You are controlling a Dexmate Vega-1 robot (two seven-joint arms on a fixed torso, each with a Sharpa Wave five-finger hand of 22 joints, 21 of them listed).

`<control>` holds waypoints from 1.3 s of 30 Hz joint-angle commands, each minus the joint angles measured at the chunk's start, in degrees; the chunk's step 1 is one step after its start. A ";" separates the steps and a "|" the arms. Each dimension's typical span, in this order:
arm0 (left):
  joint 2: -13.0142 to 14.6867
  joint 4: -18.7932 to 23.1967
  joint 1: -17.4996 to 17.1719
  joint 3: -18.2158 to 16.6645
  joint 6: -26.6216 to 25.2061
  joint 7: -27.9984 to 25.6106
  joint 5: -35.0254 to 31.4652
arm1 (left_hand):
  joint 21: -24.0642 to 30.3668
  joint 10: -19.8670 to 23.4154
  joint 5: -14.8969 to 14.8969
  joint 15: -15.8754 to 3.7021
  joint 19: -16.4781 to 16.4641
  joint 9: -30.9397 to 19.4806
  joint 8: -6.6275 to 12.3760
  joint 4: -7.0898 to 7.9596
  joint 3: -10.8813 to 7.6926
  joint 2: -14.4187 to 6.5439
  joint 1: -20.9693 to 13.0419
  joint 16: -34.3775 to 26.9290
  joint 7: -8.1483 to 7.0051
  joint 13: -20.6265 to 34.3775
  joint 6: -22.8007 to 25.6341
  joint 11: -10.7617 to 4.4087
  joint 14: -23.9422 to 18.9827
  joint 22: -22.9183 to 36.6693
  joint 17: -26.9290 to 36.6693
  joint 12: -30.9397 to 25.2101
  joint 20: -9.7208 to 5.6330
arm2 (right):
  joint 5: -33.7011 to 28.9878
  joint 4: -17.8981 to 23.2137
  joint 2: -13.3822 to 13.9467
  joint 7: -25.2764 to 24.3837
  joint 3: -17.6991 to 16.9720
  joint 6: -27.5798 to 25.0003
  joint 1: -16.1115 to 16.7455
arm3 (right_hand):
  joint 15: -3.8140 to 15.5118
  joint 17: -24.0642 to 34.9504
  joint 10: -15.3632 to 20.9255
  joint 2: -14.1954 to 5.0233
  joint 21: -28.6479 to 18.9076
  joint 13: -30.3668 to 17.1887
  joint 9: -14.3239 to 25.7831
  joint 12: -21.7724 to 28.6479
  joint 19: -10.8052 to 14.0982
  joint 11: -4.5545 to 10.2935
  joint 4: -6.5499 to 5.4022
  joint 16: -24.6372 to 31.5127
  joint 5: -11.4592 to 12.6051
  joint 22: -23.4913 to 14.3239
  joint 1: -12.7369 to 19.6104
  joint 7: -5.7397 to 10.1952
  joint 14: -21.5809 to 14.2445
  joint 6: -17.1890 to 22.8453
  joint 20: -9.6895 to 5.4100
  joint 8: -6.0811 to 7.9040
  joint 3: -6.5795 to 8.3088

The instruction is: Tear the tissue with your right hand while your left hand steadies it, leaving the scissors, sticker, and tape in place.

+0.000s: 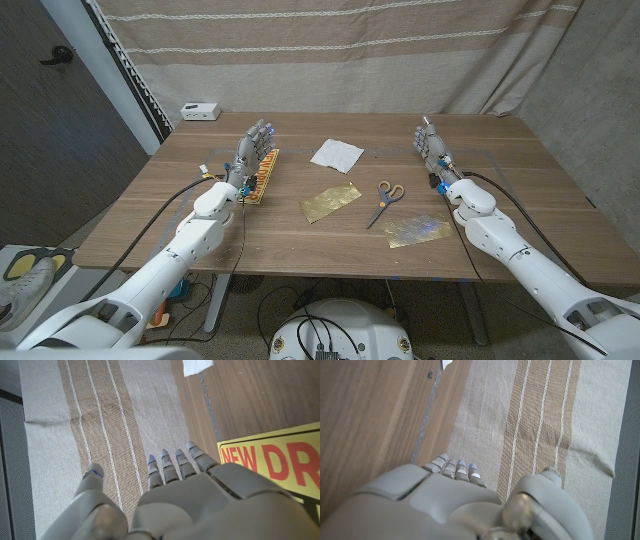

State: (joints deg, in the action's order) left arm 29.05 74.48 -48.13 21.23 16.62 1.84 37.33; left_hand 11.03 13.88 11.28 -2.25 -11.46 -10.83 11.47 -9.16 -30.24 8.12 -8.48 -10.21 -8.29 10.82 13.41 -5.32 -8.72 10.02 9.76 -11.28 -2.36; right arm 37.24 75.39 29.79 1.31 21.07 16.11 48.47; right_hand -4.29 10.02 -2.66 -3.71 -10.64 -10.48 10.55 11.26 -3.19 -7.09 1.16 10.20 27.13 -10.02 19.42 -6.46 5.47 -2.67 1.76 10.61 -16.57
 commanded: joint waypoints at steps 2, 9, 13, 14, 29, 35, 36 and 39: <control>-0.16 -0.23 -0.13 0.03 0.03 0.51 0.51 | 0.29 0.31 0.27 -4.70 -0.50 -0.21 0.18 0.06 -0.30 0.76 0.04 -0.24 -0.03 0.16 0.35 0.15 -0.41 0.16 0.19 -0.38 -2.25 | -0.45 0.87 0.52 -0.65 0.04 -0.81 0.33 | 0.08 0.29 0.11 -0.04 -0.26 -0.13 0.08 0.42 -0.65 -0.46 -0.01 0.35 0.34 -0.14 0.41 -2.12 0.39 -0.04 -0.05 0.41 -0.25; -0.23 -0.71 -0.32 -0.35 0.93 0.72 0.70 | 0.26 0.00 0.28 -4.97 -0.45 -0.21 0.13 0.08 -0.20 0.75 -0.09 -0.17 0.06 0.16 0.28 0.21 -0.20 0.16 0.19 -0.28 -2.65 | -0.25 0.05 0.25 1.23 0.23 0.67 0.09 | 0.19 0.29 -0.17 -0.12 -0.19 -0.13 0.08 0.35 -0.95 -0.15 0.10 0.31 0.40 -0.14 0.63 -1.98 0.50 -0.36 0.03 0.34 -0.18; -0.62 -1.02 -0.99 -1.05 1.79 1.48 2.07 | 0.20 -0.38 0.28 -5.39 -0.32 -0.21 0.08 0.09 -0.13 0.75 -0.18 0.10 0.13 0.16 0.19 0.08 0.60 0.16 0.18 -0.15 -2.91 | -1.03 -0.07 0.20 1.96 0.70 1.86 0.01 | 0.63 0.28 -0.34 -0.20 -0.04 -0.14 0.08 0.34 -1.50 0.25 0.41 0.17 0.52 -0.14 1.22 -1.58 0.94 -0.92 0.10 0.26 0.00; -0.64 -1.05 -0.99 -1.05 1.83 1.52 2.09 | 0.19 -0.41 0.28 -5.39 -0.28 -0.21 0.08 0.10 -0.12 0.74 -0.19 0.12 0.09 0.16 0.20 0.07 0.66 0.16 0.18 -0.14 -2.97 | -1.04 -0.11 0.18 1.99 0.70 1.94 0.00 | 0.66 0.28 -0.28 -0.20 -0.04 -0.14 0.08 0.37 -1.54 0.26 0.45 0.16 0.53 -0.14 1.31 -1.53 0.98 -0.95 0.06 0.27 0.02; -0.11 -0.97 -2.42 -1.14 2.55 0.18 1.01 | -0.10 -3.06 0.22 -5.13 0.83 -0.21 -0.16 0.19 0.18 0.54 -0.66 0.58 0.33 0.14 -0.43 0.12 3.95 0.17 0.12 0.44 -3.49 | -4.45 3.19 2.38 1.08 1.82 1.75 1.09 | 7.65 0.22 3.25 0.51 -0.55 -0.28 -0.04 1.72 -0.81 10.52 3.17 0.32 1.27 -0.13 6.09 5.43 0.71 -0.76 -0.44 0.84 0.37; 0.23 0.89 -3.28 -1.13 2.16 -0.75 0.75 | -0.10 -3.05 0.22 -5.04 0.93 -0.21 0.02 0.20 0.23 0.49 -0.80 0.47 0.37 0.13 0.00 0.25 4.20 0.17 0.11 0.31 -3.60 | -6.36 4.29 3.26 0.72 2.45 1.56 0.92 | 8.81 0.19 4.40 0.52 -0.73 -0.27 -0.05 2.10 -0.20 10.22 3.58 0.44 1.37 -0.12 6.90 5.34 0.28 -0.42 -1.00 0.99 0.47; 0.22 0.98 -3.33 -1.13 2.16 -0.73 0.81 | -0.09 -3.04 0.22 -5.06 0.92 -0.21 0.04 0.20 0.23 0.48 -0.81 0.45 0.38 0.13 0.05 0.34 4.22 0.17 0.11 0.29 -3.62 | -6.81 4.30 3.35 0.64 2.57 1.74 0.84 | 8.98 0.18 4.43 0.53 -0.76 -0.27 -0.05 2.11 -0.08 10.18 3.65 0.45 1.39 -0.12 7.02 5.30 0.24 -0.36 -1.06 1.01 0.48; 0.20 1.21 -3.48 -1.07 2.44 -0.68 0.68 | -0.05 -2.98 0.21 -4.98 0.88 -0.21 0.10 0.20 0.26 0.46 -0.88 0.37 0.39 0.13 0.21 0.25 4.22 0.17 0.11 0.21 -3.66 | -8.03 4.97 4.06 0.23 2.85 1.39 0.79 | 9.47 0.16 4.49 0.56 -0.83 -0.27 -0.06 2.10 0.21 10.23 3.87 0.48 1.44 -0.11 7.46 5.34 0.05 -0.15 -1.61 1.10 0.54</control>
State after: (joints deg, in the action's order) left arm 29.06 74.54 -50.83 20.09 18.90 1.59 38.30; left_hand 11.03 10.67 11.28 -2.04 -10.61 -10.82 11.46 -9.16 -30.24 8.35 -8.71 -9.70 -7.97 10.80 13.08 -5.20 -4.61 10.01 9.74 -10.99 -2.16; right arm 32.41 78.42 32.00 2.21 22.82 17.70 49.39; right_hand 1.97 10.00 1.66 -3.03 -11.08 -10.53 10.39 12.99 -3.06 2.97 4.67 10.42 28.21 -10.00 26.00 -1.20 5.74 -2.97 0.60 11.27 -15.93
